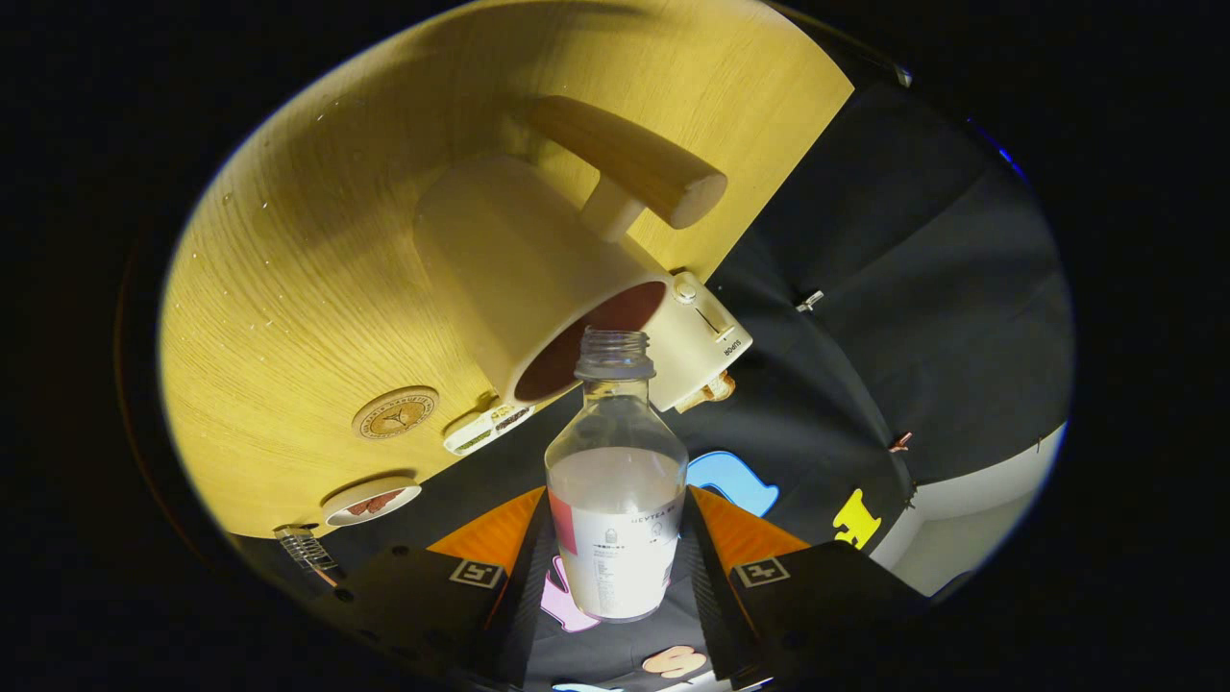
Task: Take the bottle from table, then pour the juice into the cup, finally place the bottle on the coaster
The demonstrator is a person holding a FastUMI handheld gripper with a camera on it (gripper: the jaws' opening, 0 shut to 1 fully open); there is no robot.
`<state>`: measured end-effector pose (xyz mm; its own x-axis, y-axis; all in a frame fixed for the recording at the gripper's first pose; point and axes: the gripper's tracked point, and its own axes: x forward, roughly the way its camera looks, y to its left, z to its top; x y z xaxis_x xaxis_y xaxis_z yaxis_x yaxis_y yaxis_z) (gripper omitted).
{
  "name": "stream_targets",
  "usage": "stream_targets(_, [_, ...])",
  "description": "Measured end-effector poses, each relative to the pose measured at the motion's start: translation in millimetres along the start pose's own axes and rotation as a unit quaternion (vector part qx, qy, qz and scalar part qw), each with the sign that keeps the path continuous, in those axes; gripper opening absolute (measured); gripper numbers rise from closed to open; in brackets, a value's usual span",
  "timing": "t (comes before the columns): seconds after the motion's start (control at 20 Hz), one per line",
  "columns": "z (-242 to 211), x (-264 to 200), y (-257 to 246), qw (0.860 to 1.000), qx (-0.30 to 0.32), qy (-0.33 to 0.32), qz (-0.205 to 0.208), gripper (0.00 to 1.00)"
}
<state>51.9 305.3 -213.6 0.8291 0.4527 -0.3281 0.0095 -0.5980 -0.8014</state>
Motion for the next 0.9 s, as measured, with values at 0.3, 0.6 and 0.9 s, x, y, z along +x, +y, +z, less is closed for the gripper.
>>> stream_targets(0.3, [-8.2, -2.5, 3.3, 0.998, 0.055, 0.023, 0.013, 0.71])
stream_targets(0.6, [-12.8, -16.6, 13.4, 0.986, 0.153, 0.05, 0.034, 0.72])
stream_targets(0.9, [-19.1, -32.1, 23.2, 0.945, 0.309, 0.094, 0.06, 0.72])
